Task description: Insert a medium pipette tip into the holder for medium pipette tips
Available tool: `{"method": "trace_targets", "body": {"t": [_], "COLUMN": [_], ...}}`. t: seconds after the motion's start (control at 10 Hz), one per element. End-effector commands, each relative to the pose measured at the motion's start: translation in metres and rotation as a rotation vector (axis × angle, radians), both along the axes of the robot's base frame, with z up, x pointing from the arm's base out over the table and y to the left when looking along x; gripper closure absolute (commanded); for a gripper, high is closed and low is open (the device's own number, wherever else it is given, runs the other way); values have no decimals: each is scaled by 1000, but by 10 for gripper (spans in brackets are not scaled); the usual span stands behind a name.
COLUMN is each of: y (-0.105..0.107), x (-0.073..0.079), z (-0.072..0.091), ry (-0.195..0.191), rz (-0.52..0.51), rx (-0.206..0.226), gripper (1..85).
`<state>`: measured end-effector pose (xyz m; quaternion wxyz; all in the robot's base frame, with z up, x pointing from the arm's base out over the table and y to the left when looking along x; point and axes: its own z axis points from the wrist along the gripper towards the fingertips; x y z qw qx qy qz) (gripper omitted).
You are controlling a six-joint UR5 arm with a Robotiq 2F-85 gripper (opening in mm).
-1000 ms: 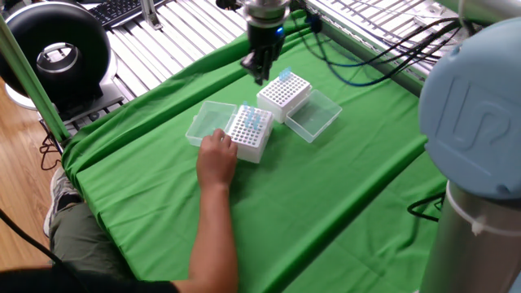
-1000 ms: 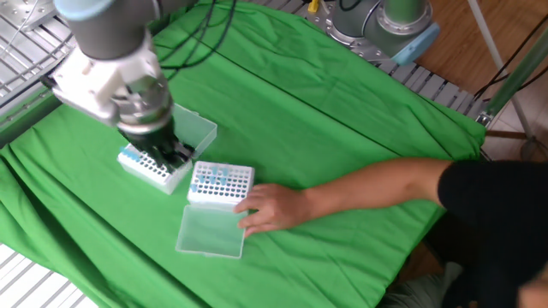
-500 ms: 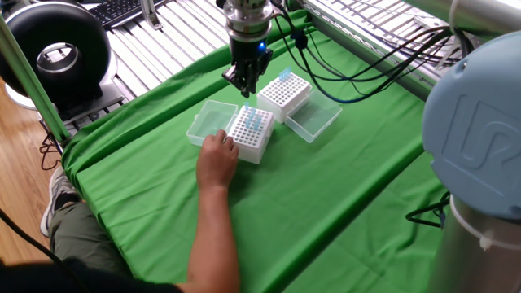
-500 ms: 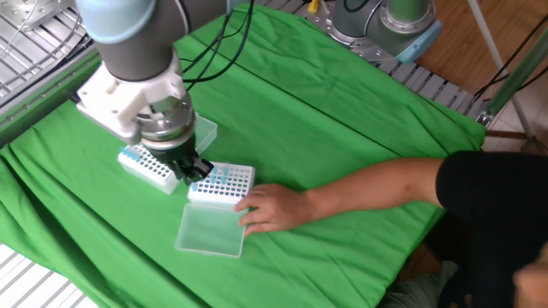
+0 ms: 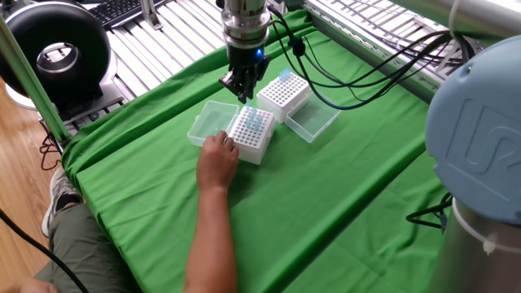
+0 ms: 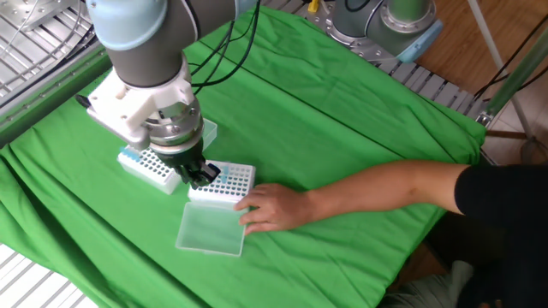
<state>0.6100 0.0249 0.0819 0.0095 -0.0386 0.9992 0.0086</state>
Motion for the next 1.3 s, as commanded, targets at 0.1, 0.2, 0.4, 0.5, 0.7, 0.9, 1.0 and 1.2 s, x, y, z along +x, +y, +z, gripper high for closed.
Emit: {"method": "trace_targets", "body": {"t": [0.1,0.2,0.4,0.5,0.7,0.9,1.0,1.2], "y": [2,3,5,4,-2,-3,-3,-3], "x": [0,-1,-2,-3,-4,-6,-6,-8], "z": [-9,-10,-12,-13,-20,-21,-21,-21], "ry": [-16,-16,-16,-16,-27,-23,-23,-15], "rz": [-5,-8,-12,-11,-2,-8,-11,-28], "rx": [12,17,23,26,29,28,31,30], "gripper": [610,610,610,610,613,627,633,687]}}
